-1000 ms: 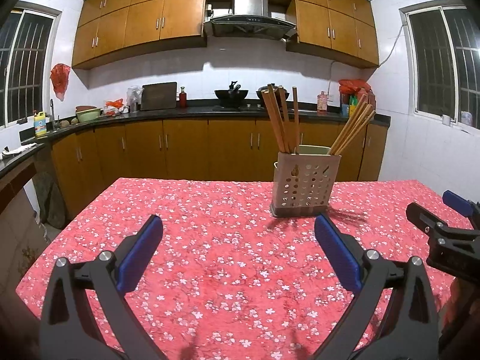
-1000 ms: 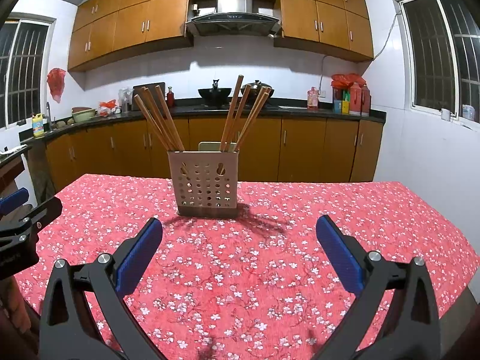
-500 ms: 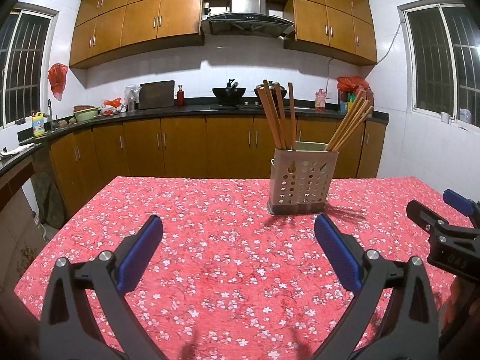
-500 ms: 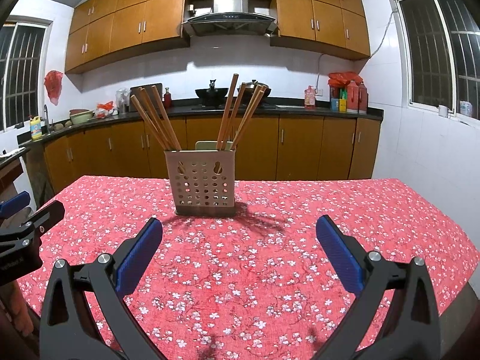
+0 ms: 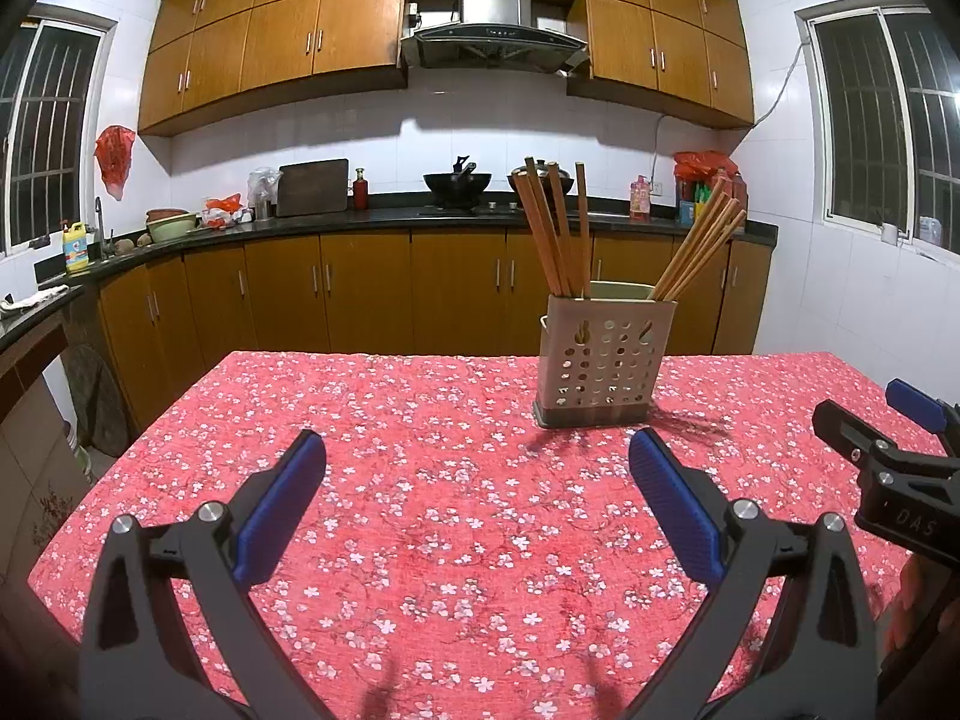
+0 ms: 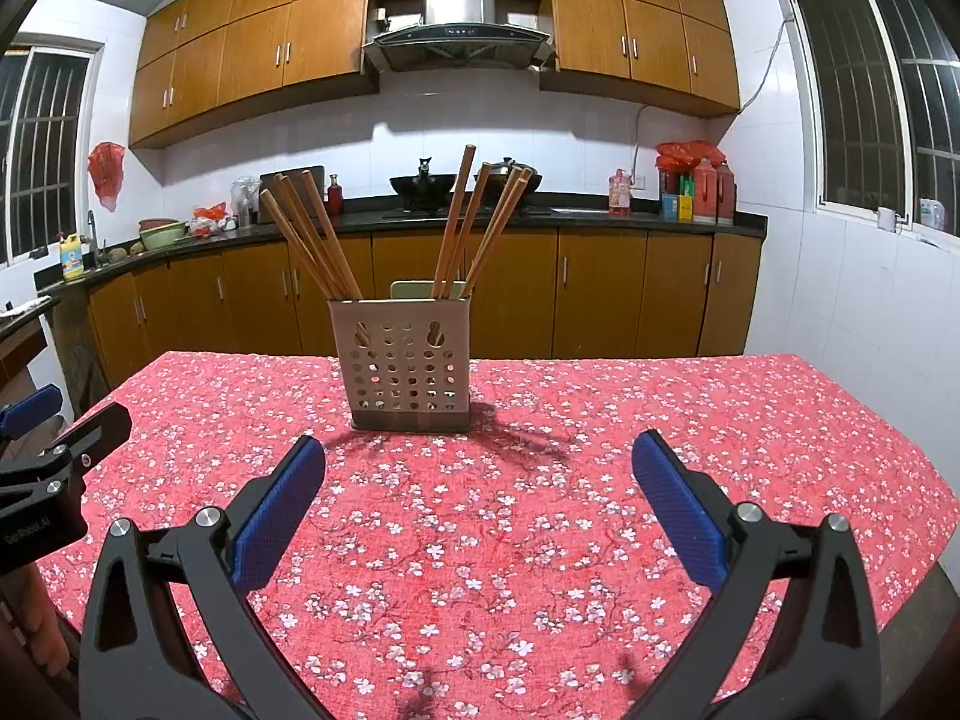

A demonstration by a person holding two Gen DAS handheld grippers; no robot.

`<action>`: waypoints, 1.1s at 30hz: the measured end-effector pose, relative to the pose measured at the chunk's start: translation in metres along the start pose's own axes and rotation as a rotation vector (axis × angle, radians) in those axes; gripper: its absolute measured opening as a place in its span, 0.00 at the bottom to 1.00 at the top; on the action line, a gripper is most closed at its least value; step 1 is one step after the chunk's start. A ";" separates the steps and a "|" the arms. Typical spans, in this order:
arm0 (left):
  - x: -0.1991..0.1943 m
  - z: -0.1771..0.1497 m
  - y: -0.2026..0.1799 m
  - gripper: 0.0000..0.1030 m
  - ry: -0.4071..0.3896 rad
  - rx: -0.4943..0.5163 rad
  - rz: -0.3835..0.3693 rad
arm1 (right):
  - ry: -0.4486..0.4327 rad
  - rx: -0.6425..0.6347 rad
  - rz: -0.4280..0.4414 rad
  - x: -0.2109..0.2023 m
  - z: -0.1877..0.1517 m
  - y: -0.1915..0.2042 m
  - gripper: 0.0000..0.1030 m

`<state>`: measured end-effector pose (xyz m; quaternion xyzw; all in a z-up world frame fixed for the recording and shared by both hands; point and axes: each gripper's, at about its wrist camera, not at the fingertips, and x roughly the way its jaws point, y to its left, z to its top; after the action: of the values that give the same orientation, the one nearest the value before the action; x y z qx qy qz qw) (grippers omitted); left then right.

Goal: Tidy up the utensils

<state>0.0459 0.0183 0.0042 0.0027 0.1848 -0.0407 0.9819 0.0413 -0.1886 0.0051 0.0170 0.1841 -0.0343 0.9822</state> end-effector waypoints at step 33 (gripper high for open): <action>0.008 -0.003 0.004 0.96 0.017 -0.003 -0.015 | 0.010 0.003 0.003 0.003 -0.003 0.002 0.98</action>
<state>0.0529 0.0213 -0.0020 0.0004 0.1931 -0.0480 0.9800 0.0434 -0.1863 0.0016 0.0191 0.1888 -0.0330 0.9813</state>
